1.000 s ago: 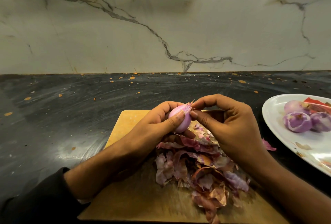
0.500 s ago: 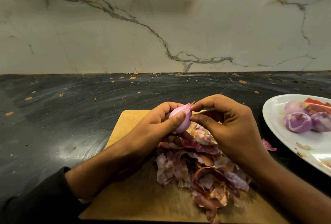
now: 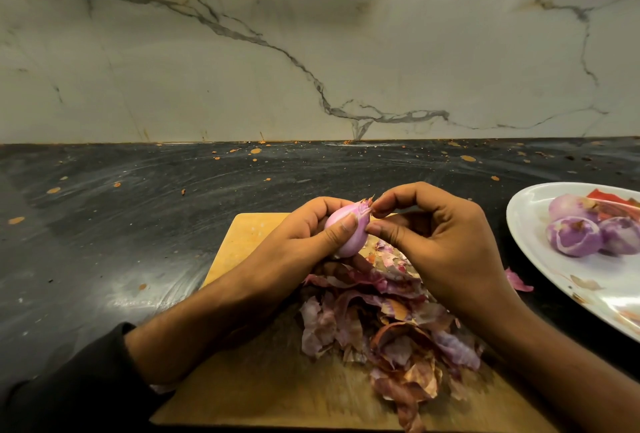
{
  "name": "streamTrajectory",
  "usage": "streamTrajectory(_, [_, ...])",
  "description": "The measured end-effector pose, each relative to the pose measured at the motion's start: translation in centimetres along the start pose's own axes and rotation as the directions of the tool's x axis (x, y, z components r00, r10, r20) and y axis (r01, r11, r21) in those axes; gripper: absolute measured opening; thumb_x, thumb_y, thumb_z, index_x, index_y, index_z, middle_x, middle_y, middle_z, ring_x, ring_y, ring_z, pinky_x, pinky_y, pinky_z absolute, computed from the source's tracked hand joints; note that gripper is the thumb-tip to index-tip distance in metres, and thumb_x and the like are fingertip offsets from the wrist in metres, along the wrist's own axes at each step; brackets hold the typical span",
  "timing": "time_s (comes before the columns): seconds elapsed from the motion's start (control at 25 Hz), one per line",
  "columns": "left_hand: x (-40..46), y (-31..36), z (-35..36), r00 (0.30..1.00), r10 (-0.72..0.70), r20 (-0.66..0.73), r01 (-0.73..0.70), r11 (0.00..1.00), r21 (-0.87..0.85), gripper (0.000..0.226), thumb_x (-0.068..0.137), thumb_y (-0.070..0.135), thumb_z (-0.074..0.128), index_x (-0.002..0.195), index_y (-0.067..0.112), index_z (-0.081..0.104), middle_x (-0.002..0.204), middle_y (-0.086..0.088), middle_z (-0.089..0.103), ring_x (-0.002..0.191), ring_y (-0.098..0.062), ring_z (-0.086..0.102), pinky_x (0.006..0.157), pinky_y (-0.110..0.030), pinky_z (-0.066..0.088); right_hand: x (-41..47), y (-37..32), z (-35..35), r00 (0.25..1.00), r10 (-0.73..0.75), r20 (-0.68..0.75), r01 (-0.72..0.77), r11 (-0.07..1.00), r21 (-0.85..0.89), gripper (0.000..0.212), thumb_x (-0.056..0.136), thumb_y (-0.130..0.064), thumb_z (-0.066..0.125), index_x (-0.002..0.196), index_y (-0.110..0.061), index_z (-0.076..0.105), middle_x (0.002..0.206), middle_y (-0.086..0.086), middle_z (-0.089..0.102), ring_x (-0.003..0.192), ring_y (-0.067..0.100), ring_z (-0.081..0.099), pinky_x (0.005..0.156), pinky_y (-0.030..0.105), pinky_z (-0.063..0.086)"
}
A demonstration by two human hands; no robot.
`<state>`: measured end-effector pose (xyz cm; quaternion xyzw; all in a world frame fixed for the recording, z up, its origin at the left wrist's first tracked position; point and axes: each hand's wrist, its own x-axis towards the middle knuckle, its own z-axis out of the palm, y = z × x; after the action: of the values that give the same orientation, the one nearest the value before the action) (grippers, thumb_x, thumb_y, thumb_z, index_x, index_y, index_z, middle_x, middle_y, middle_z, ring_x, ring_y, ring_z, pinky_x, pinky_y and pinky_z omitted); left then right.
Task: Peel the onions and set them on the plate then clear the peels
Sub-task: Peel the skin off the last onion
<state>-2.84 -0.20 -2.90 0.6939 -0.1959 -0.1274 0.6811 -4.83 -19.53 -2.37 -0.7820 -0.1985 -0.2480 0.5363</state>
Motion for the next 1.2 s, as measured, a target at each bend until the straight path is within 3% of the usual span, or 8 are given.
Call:
streamTrajectory(0.2, [0.0, 0.0, -0.1, 1.000, 0.001, 0.007, -0.001, 1.000, -0.008, 0.041, 0.090, 0.041, 0.061, 0.122, 0.016, 0.061, 0.117, -0.015, 0.069, 0.112, -0.035, 0.065, 0.098, -0.049, 0.053, -0.1, -0.1, 0.0, 0.999, 0.034, 0.008, -0.034, 0.999, 0.011, 0.019, 0.078, -0.009, 0.081, 0.095, -0.014, 0.074, 0.088, -0.007, 0.076, 0.082, 0.008, 0.074, 0.075, 0.020, 0.059])
streamTrajectory(0.4, [-0.1, 0.8, 0.3, 0.998, 0.060, 0.005, -0.059, 0.997, -0.050, 0.041, 0.084, 0.021, 0.064, 0.123, 0.010, 0.056, 0.115, -0.015, 0.069, 0.097, -0.022, 0.072, 0.080, -0.031, 0.060, 0.0, -0.4, 0.0, 0.984, 0.177, 0.031, -0.179, 0.978, 0.107, 0.012, 0.083, -0.012, 0.077, 0.094, -0.014, 0.075, 0.085, -0.003, 0.077, 0.074, 0.011, 0.075, 0.068, 0.023, 0.060])
streamTrajectory(0.64, [0.2, 0.9, -0.1, 0.971, 0.233, -0.062, -0.220, 0.961, 0.166, 0.050, 0.068, 0.020, 0.079, 0.112, 0.013, 0.058, 0.113, -0.004, 0.071, 0.105, -0.017, 0.070, 0.088, -0.033, 0.059, 0.1, -0.8, 0.1, 0.951, 0.284, 0.123, -0.307, 0.919, 0.248, 0.014, 0.086, -0.013, 0.071, 0.099, -0.012, 0.077, 0.087, 0.003, 0.078, 0.077, 0.017, 0.076, 0.059, 0.025, 0.059])
streamTrajectory(0.8, [0.1, 0.6, 0.2, 0.957, 0.276, -0.091, -0.247, 0.938, 0.241, 0.057, 0.062, 0.029, 0.085, 0.109, 0.014, 0.056, 0.114, -0.003, 0.068, 0.108, -0.020, 0.067, 0.081, -0.042, 0.061, 0.1, -0.8, 0.1, 0.943, 0.299, 0.143, -0.327, 0.909, 0.258, 0.011, 0.089, -0.010, 0.069, 0.093, -0.005, 0.078, 0.085, 0.008, 0.078, 0.075, 0.020, 0.076, 0.058, 0.027, 0.060])
streamTrajectory(1.0, [-0.2, 0.7, 0.6, 0.939, 0.323, -0.114, -0.267, 0.898, 0.350, 0.055, 0.062, 0.035, 0.086, 0.106, 0.020, 0.056, 0.107, 0.009, 0.064, 0.104, -0.011, 0.064, 0.070, -0.026, 0.059, 0.0, -0.8, 0.1, 0.947, 0.292, 0.136, -0.316, 0.925, 0.210, 0.012, 0.091, -0.011, 0.069, 0.085, -0.007, 0.078, 0.075, 0.009, 0.076, 0.071, 0.024, 0.075, 0.057, 0.027, 0.059])
streamTrajectory(1.2, [-0.3, 0.7, 1.0, 0.921, 0.369, -0.123, -0.278, 0.847, 0.452, 0.053, 0.063, 0.027, 0.091, 0.105, 0.021, 0.057, 0.106, 0.011, 0.063, 0.104, -0.010, 0.062, 0.072, -0.024, 0.058, 0.1, -0.7, 0.0, 0.950, 0.289, 0.119, -0.309, 0.925, 0.221, 0.010, 0.089, -0.007, 0.069, 0.082, -0.005, 0.077, 0.073, 0.009, 0.076, 0.064, 0.019, 0.074, 0.055, 0.023, 0.057])
